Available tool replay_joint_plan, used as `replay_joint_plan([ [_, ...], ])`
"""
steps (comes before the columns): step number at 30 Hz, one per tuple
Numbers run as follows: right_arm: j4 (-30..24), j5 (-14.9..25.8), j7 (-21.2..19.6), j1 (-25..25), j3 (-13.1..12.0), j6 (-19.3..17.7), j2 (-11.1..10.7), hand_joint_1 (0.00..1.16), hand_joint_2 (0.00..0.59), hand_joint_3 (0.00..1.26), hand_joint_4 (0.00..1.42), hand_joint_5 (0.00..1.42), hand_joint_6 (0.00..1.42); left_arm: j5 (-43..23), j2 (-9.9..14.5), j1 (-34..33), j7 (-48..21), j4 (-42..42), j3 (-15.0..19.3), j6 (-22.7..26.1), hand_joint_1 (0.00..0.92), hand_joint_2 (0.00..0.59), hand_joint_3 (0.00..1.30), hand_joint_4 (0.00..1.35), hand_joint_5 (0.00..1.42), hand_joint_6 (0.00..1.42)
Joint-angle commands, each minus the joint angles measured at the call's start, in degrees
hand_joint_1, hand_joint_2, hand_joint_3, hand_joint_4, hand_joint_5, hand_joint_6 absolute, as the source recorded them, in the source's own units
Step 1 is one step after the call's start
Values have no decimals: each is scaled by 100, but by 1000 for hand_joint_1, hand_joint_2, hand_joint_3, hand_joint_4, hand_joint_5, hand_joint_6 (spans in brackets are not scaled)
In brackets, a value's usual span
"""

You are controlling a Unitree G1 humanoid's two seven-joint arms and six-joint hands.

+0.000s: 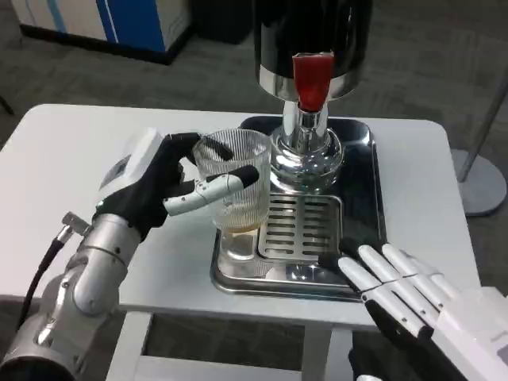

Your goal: Grasp the cup under the faucet to collect the drink, then remove the cup.

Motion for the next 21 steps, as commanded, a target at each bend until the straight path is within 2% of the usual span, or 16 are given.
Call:
replay_joint_plan([
  [1, 77, 56, 56, -60, -24, 43, -54, 0, 540, 54, 0, 0, 62, -48, -51, -123, 7, -42, -72, 143, 353, 178, 1007, 1192, 1405, 1424],
  [7, 135, 46, 58, -165, 46, 74, -57, 0, 540, 54, 0, 0, 62, -43, -61, -93, -8, -34, -195, 148, 359, 182, 1010, 1204, 1405, 1424],
  [11, 141, 33, 34, -156, 63, 91, -42, 0, 540, 54, 0, 0, 62, -104, -85, -58, -67, 118, -249, -95, 356, 177, 1010, 1205, 1405, 1424],
  [15, 156, 76, 20, -109, 26, 114, -36, 0, 540, 54, 0, 0, 62, 37, -18, -27, -56, 183, -414, -310, 347, 170, 1019, 1206, 1382, 1424],
  [21, 165, 32, 31, -154, 111, 158, 17, 0, 540, 54, 0, 0, 62, 176, -7, 250, -8, 24, -671, -712, 350, 177, 1022, 1206, 1378, 1424],
])
